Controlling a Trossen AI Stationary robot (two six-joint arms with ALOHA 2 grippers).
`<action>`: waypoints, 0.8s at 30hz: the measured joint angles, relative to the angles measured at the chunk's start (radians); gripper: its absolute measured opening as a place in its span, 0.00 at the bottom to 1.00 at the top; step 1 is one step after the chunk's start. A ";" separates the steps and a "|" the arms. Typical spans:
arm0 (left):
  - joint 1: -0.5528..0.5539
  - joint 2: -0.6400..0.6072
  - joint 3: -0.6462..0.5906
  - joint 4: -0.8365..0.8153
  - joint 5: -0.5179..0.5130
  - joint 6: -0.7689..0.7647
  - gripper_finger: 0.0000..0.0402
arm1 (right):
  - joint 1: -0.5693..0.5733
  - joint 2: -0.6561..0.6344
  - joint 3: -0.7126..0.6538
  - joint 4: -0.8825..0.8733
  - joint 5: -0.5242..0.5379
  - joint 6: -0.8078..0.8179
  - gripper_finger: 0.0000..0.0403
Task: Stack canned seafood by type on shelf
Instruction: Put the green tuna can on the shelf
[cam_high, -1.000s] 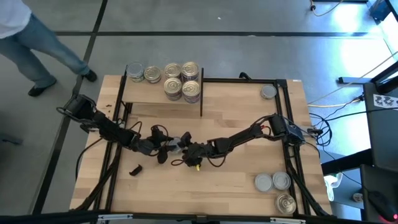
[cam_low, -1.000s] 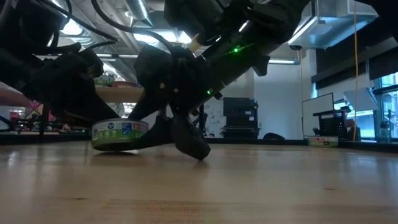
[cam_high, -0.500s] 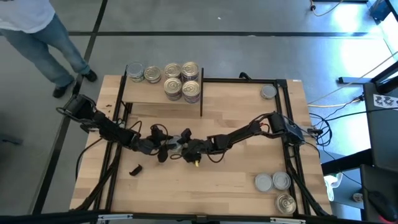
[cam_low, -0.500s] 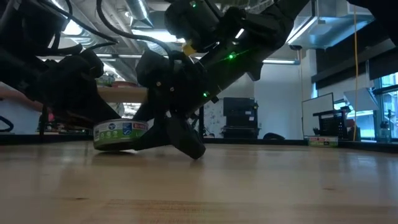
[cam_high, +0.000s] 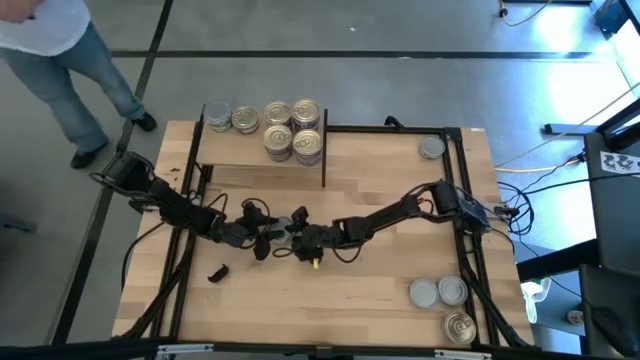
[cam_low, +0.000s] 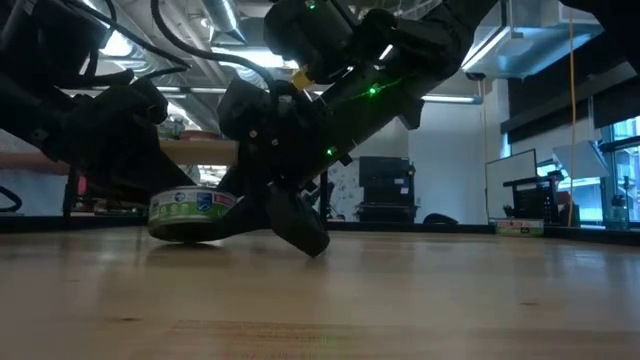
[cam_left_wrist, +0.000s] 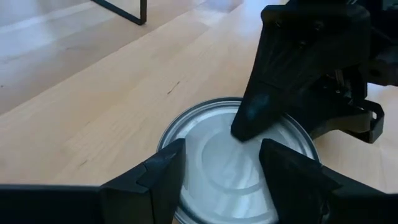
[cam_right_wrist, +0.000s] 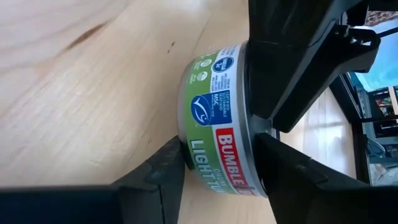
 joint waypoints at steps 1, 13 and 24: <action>0.000 -0.003 0.000 -0.001 0.000 0.008 0.52 | 0.006 -0.002 0.001 -0.007 0.005 0.005 0.44; -0.002 -0.093 0.002 -0.017 0.046 0.104 0.53 | 0.073 -0.049 0.000 -0.085 0.041 0.167 0.40; 0.032 -0.169 0.016 -0.048 0.094 0.378 0.72 | 0.074 -0.052 0.000 -0.100 0.035 0.217 0.40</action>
